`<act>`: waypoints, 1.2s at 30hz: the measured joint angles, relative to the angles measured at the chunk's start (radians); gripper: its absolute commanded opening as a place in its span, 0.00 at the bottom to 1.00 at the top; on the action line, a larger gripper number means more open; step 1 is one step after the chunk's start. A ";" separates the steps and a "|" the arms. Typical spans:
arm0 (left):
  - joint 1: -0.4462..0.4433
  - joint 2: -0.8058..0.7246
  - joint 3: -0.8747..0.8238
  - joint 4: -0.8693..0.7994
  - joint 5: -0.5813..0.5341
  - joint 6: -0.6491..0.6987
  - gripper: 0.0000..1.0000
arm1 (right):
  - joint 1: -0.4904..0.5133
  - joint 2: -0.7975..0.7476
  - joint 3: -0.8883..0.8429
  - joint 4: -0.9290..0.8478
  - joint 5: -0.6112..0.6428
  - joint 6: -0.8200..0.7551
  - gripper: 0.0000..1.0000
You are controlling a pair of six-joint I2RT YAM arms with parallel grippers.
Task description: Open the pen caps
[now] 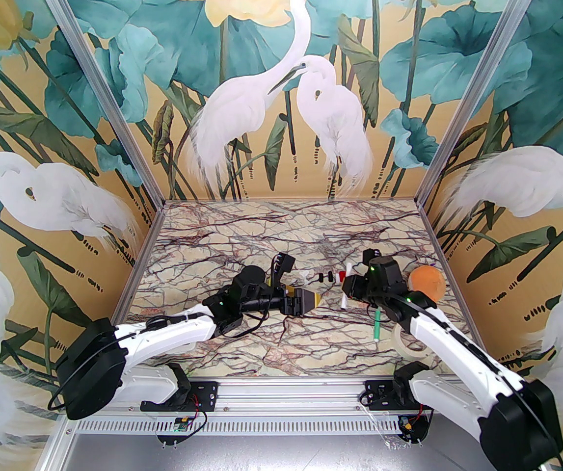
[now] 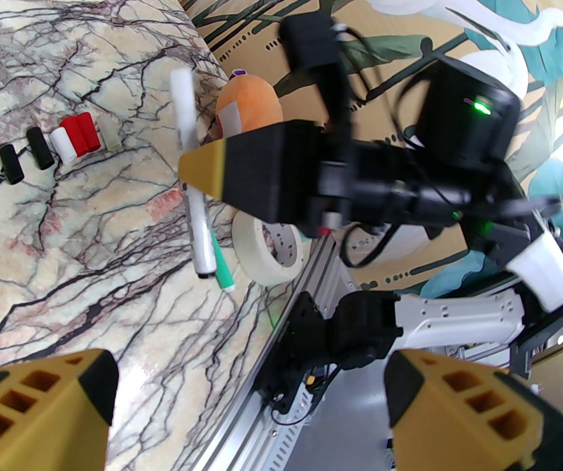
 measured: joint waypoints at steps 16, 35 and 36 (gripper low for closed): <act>0.005 0.034 0.005 0.061 0.026 -0.061 0.72 | 0.080 -0.032 -0.067 0.433 -0.213 0.274 0.16; 0.018 0.098 0.043 0.164 0.180 -0.142 0.39 | 0.161 -0.023 -0.082 0.563 -0.262 0.333 0.16; 0.018 0.100 0.043 0.166 0.180 -0.144 0.37 | 0.163 -0.022 -0.082 0.566 -0.263 0.333 0.16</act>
